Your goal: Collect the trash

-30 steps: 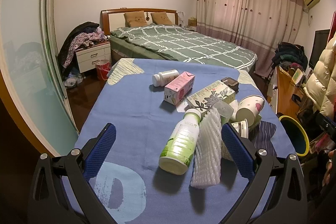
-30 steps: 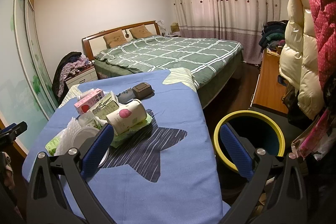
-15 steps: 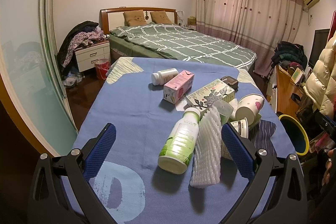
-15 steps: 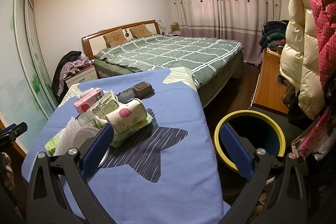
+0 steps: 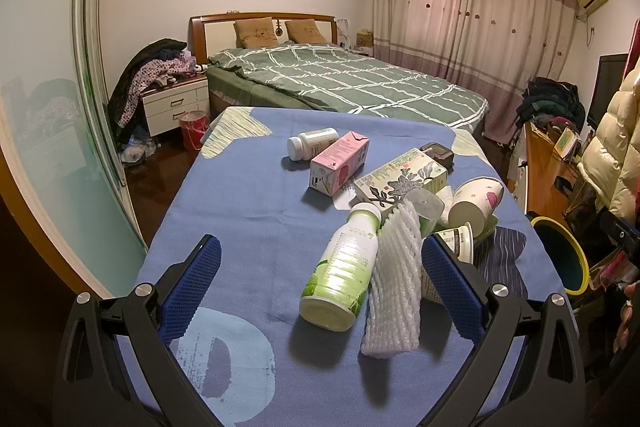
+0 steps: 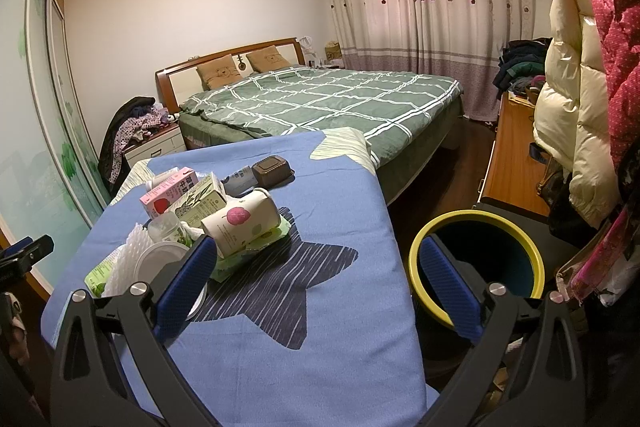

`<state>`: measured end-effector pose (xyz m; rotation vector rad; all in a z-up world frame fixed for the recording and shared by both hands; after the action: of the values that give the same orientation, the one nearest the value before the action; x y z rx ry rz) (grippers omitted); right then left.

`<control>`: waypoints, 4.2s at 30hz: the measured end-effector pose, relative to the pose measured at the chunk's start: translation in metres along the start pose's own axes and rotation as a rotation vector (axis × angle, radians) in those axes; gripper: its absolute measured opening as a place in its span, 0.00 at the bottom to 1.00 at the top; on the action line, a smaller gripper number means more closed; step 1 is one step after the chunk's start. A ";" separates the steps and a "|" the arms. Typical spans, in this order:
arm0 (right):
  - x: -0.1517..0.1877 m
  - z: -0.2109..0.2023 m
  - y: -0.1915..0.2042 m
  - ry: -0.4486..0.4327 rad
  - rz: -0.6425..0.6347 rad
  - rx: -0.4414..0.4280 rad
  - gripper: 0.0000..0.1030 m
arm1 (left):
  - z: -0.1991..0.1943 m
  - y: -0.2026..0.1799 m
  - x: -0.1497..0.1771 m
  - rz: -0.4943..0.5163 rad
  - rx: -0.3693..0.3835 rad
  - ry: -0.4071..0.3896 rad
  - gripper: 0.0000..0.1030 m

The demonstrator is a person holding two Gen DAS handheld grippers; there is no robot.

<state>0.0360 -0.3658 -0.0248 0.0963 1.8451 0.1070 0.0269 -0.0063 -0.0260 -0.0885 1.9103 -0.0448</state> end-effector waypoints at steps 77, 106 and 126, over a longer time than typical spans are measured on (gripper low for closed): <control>0.029 0.097 0.066 0.237 -0.129 -0.138 0.07 | 0.042 -0.001 0.026 -0.039 0.052 0.119 0.96; -0.003 0.064 0.040 0.152 0.034 -0.235 0.08 | 0.048 -0.016 0.031 -0.026 0.086 0.133 0.96; -0.022 0.064 0.026 -0.002 -0.035 -0.047 0.08 | 0.054 -0.042 0.042 -0.009 0.158 0.175 0.96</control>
<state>0.1033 -0.3414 -0.0180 0.0312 1.8398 0.1261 0.0652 -0.0507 -0.0804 0.0146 2.0738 -0.2153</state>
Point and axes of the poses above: each gripper's, at about its wrist camera, not at the fingertips, and z roughly the way its jaws point, y to its left, x to its underside, the point moved 3 cm from there along z, roughly the way its jaws point, and after that the axes turned 15 degrees about -y, right-handed, at the moved point
